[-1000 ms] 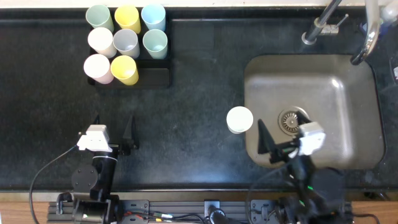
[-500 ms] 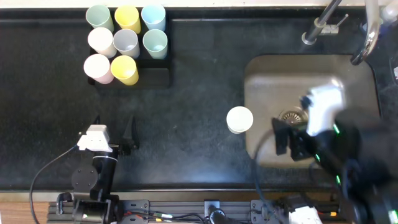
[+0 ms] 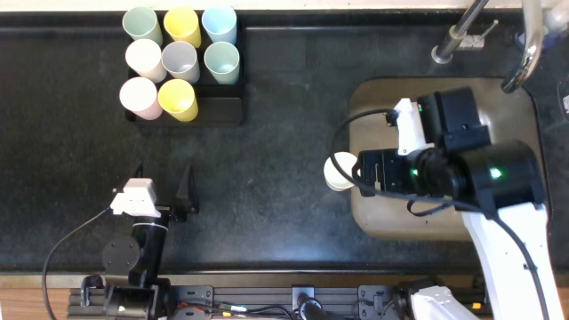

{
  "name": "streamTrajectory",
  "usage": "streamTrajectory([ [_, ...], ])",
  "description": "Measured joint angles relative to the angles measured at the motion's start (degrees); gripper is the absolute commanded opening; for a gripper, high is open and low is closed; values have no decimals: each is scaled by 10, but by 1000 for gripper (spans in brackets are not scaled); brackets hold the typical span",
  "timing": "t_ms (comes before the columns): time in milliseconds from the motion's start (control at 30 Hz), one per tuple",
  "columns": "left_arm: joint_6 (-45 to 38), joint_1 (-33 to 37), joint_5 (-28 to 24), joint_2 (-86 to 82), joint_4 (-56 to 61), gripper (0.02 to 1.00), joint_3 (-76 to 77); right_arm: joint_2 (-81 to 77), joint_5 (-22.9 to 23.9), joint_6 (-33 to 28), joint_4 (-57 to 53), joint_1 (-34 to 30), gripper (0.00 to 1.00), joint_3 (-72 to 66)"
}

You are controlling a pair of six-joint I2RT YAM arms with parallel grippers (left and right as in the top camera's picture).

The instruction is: Store Cups

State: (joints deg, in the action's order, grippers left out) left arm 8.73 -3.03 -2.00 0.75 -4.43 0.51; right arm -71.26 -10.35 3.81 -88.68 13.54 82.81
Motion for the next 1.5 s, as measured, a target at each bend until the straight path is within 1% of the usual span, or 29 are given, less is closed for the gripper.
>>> streamTrajectory([
  [133, 0, 0, 0, 0, 0, 1000, 0, -40, 28, 7, 1, 0, 998, -18],
  [267, 0, 0, 0, 0, 0, 1000, 0, -92, 47, 9, 17, 0, 998, -38],
  [533, 0, 0, 0, 0, 0, 1000, 0, -183, 68, 10, 40, 2, 989, -52],
  [767, 0, 0, 0, 0, 0, 1000, 0, -242, 92, 19, 54, 20, 980, -54],
  [867, 0, 0, 0, 0, 0, 1000, 0, -263, 95, 21, 64, 32, 956, -55],
  [967, 0, 0, 0, 0, 0, 1000, 0, -281, 96, 24, 77, 42, 864, -55],
  [1133, 0, 0, 0, 0, 0, 1000, 0, -307, 97, 40, 101, 46, 772, -56],
  [1167, 0, 0, 0, 0, 0, 1000, 0, -311, 97, 41, 103, 47, 728, -56],
  [1267, 0, 0, 0, 0, 0, 1000, 0, -318, 98, 46, 110, 49, 564, -56],
  [1300, 0, 0, 0, 0, 0, 1000, 0, -319, 97, 46, 111, 50, 494, -56],
  [1333, 0, 0, 0, 0, 0, 1000, 0, -320, 97, 52, 112, 51, 389, -56],
  [1400, 0, 0, 0, 0, 0, 1000, 0, -320, 97, 54, 115, 55, 270, -56],
  [1433, 0, 0, 0, 0, 0, 1000, 0, -320, 98, 56, 116, 57, 194, -56],
  [1467, 0, 0, 0, 0, 0, 1000, 0, -320, 97, 61, 119, 60, 75, -56],
  [1500, 0, 0, 0, 0, 0, 1000, 0, -320, 98, 61, 122, 62, 42, -56],
])
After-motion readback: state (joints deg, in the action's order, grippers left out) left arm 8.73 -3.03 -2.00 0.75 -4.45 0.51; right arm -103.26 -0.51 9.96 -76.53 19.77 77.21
